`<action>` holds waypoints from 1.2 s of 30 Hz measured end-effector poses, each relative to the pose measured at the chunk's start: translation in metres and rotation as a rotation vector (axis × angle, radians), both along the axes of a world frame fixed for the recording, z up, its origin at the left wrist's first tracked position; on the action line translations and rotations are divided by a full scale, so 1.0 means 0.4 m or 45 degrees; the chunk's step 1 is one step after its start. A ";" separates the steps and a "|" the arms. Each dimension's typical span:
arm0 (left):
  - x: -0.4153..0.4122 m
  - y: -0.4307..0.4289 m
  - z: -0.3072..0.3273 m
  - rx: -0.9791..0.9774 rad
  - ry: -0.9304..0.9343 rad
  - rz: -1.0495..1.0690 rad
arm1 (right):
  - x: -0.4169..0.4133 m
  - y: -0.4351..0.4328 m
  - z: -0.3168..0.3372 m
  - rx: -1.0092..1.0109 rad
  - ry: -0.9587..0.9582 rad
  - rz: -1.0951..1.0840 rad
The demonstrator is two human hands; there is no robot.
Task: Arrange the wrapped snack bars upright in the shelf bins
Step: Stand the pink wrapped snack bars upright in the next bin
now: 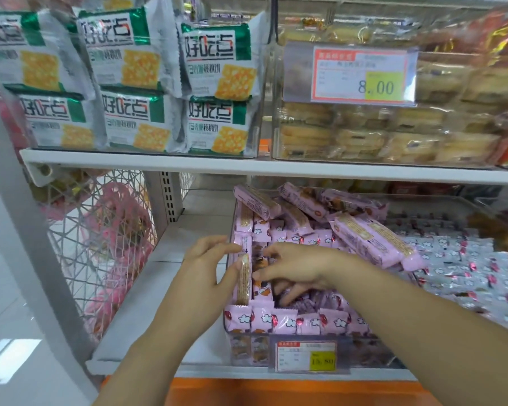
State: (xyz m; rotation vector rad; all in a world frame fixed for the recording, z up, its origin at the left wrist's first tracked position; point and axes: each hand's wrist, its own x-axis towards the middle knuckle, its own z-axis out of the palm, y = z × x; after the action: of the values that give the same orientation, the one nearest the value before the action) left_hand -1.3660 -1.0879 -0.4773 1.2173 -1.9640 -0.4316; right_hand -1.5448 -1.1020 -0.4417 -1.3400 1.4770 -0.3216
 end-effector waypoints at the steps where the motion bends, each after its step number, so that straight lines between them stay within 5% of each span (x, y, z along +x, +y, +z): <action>1: 0.000 -0.002 -0.001 -0.003 0.000 -0.001 | 0.006 -0.002 -0.003 0.011 -0.040 -0.020; 18: -0.026 -0.029 0.015 0.091 0.072 -0.049 | -0.005 0.059 0.043 -0.080 -0.286 -0.219; 26: -0.027 -0.005 0.022 0.031 0.013 -0.002 | -0.087 0.211 0.110 -0.637 0.074 -0.166; 31: -0.033 0.016 0.021 -0.020 -0.014 0.009 | -0.171 0.256 0.103 -1.171 0.212 -0.417; 36: -0.041 0.027 0.020 -0.008 -0.046 -0.002 | -0.271 0.223 0.089 -1.311 0.424 -0.645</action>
State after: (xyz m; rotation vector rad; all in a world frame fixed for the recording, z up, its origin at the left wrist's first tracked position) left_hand -1.3825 -1.0770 -0.4692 1.2272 -1.9956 -0.4067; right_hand -1.6530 -1.0127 -0.4059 -1.8271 2.0373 -1.3815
